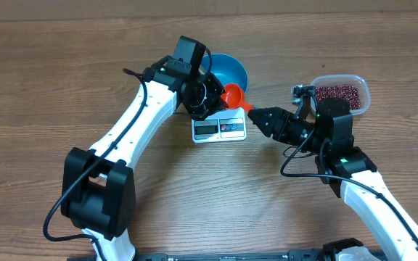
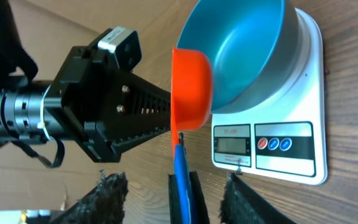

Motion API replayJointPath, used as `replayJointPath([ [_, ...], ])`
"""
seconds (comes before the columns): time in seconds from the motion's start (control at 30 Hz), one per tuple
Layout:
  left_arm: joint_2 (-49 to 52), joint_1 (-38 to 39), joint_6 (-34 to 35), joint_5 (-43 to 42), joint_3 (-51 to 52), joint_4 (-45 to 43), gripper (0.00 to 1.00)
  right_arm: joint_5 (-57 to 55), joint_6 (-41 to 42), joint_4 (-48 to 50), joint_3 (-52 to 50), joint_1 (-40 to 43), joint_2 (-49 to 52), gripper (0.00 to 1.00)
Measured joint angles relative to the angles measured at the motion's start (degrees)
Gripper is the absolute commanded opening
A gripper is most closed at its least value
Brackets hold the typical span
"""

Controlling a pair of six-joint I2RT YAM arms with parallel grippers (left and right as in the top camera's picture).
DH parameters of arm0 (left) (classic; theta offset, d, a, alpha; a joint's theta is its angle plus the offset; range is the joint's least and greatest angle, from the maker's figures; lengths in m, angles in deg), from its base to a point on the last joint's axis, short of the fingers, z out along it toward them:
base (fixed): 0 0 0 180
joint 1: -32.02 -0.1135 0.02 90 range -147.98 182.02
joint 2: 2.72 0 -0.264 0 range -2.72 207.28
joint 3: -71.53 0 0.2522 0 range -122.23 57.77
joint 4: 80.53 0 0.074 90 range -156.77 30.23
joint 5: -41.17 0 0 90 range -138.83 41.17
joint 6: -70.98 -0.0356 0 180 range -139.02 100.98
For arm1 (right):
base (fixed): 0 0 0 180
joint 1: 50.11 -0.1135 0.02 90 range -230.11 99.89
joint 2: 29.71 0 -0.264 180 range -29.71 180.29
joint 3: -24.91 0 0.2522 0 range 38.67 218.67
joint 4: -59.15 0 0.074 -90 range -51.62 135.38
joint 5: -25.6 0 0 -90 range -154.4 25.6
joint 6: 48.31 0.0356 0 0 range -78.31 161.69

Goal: Scoop item into bowl and weigh 150g on scale

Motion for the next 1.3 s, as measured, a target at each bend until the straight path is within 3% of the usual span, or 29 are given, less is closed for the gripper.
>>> replayJointPath([
  [0.27, 0.0, 1.7, 1.1, 0.0, 0.0, -0.9, 0.04, 0.0, -0.2, 0.0, 0.0, 0.0, 0.0, 0.32],
  [0.37, 0.0, 2.2, 1.1, 0.1, 0.0, -0.9, 0.04, -0.1, 0.0, 0.0, 0.0, 0.0, 0.0, 0.18],
  [0.53, 0.0, 2.2, 1.2, 0.0, 0.0, -0.9, 0.04, -0.6, -0.2, -0.1, 0.0, 0.0, 0.1, 0.05],
  [0.93, 0.0, 2.2, 1.3, 0.0, 0.0, -0.9, 0.04, -0.8, -0.2, -0.1, 0.0, 0.0, 0.1, 0.03],
  [0.97, 0.0, 2.2, 1.2, 0.0, 0.0, -0.9, 0.1, -0.8, -0.2, -0.1, 0.0, 0.0, 0.1, 0.04],
  [1.0, 0.0, 2.2, 1.2, 0.0, 0.0, -1.0, 0.42, -0.8, -0.2, -0.1, 0.0, 0.0, 0.1, 0.04],
  [1.03, 0.0, 2.2, 1.1, 0.1, 0.0, -1.0, 0.8, -0.8, -0.2, -0.1, 0.0, 0.0, 0.1, 0.04],
  [1.07, 0.0, 2.2, 1.4, 0.1, 0.0, -1.0, 1.0, -0.8, -0.2, -0.1, 0.0, 0.0, 0.1, 0.04],
  [1.3, 0.0, 2.1, 1.7, 0.2, 0.0, -1.0, 1.0, -0.8, -0.2, -0.2, 0.0, 0.0, 0.1, 0.04],
])
